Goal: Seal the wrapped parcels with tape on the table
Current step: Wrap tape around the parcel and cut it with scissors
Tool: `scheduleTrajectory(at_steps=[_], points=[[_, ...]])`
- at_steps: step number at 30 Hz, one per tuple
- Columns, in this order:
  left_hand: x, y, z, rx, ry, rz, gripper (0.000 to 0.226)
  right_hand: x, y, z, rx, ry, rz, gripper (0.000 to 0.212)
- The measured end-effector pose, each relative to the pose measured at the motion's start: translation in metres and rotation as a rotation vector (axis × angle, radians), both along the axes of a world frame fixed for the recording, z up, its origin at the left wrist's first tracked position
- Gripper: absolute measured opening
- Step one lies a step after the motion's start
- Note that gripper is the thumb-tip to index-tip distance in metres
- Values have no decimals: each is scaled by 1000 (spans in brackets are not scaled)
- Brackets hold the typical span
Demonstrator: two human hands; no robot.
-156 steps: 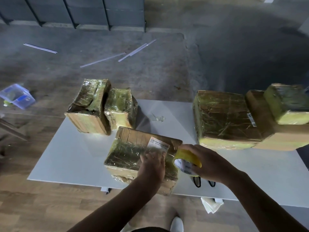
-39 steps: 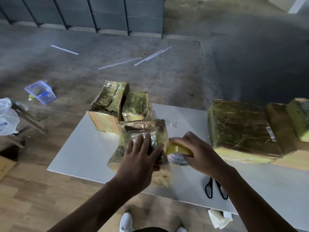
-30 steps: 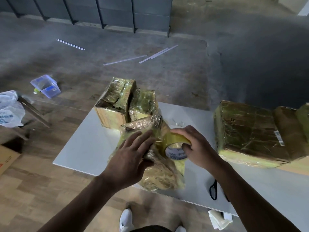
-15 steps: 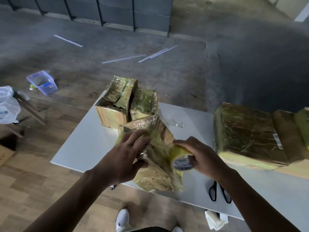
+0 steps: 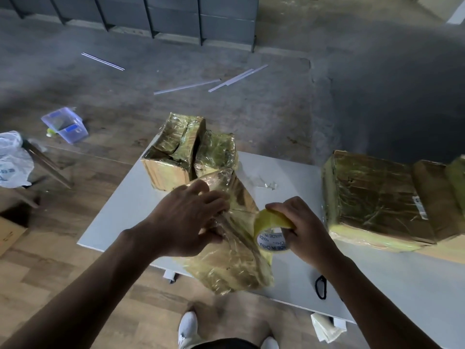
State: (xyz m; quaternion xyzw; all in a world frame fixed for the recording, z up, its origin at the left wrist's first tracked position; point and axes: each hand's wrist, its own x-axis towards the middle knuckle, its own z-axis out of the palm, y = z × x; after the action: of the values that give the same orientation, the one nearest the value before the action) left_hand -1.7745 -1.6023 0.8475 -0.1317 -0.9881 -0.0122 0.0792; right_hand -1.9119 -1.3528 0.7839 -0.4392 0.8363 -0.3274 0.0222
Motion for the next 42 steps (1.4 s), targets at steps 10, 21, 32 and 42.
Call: scheduleTrajectory(at_steps=[10, 21, 32, 42], points=[[-81, 6, 16, -17, -629, 143, 47, -6, -16, -48, 118, -390, -45, 57], [-181, 72, -18, 79, -746, 53, 44, -18, 15, -94, 137, -677, -282, 55], [-210, 87, -85, 230, -697, 114, 55, -32, 36, -126, 166, -786, -402, 52], [-138, 70, -119, 177, -382, 133, 87, -30, 29, -125, 157, -722, -371, 36]])
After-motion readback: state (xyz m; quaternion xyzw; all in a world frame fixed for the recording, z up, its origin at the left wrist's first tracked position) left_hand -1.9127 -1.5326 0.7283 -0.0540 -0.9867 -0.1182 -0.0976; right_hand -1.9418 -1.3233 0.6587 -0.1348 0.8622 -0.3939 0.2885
